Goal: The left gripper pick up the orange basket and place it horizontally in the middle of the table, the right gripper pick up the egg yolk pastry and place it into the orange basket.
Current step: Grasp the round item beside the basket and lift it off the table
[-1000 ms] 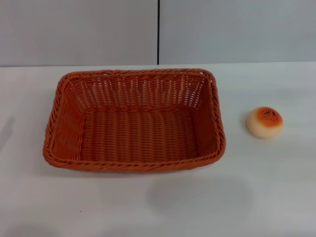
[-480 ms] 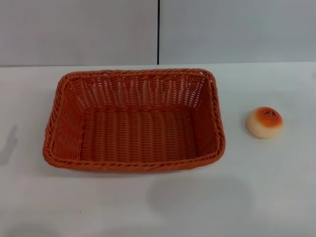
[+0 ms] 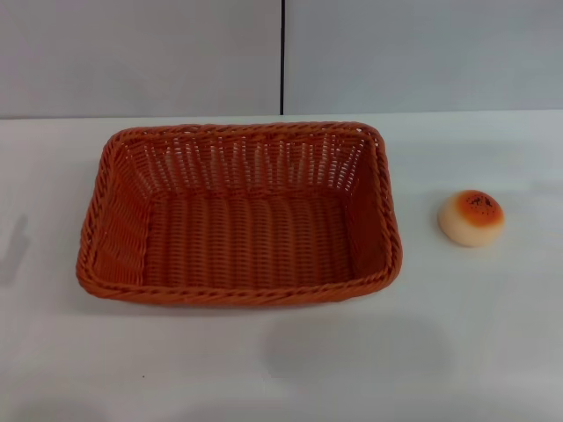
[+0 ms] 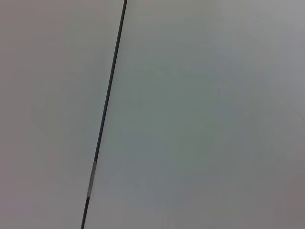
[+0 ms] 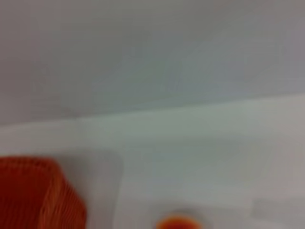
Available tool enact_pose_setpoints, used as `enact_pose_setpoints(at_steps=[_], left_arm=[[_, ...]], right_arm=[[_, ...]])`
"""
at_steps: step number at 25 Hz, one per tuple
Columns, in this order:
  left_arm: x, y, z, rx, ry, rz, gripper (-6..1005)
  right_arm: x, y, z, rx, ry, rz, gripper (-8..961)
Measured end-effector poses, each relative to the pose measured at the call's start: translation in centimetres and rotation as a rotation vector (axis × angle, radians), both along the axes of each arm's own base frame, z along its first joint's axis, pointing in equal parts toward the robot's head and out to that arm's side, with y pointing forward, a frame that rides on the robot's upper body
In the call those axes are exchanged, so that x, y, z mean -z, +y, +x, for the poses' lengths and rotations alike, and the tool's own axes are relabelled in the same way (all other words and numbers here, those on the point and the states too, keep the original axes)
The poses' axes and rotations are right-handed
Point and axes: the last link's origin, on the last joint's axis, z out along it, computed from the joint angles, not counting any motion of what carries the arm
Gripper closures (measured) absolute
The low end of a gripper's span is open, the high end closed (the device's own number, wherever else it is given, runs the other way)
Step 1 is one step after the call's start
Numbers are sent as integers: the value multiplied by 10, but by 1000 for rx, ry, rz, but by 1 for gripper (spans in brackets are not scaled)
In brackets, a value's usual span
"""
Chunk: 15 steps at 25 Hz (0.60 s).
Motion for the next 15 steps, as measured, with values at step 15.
enact_pose_setpoints(at_steps=[15], left_arm=[[8, 3, 1, -10, 57, 2, 345]], right_arm=[[88, 29, -7, 47, 73, -121, 273]])
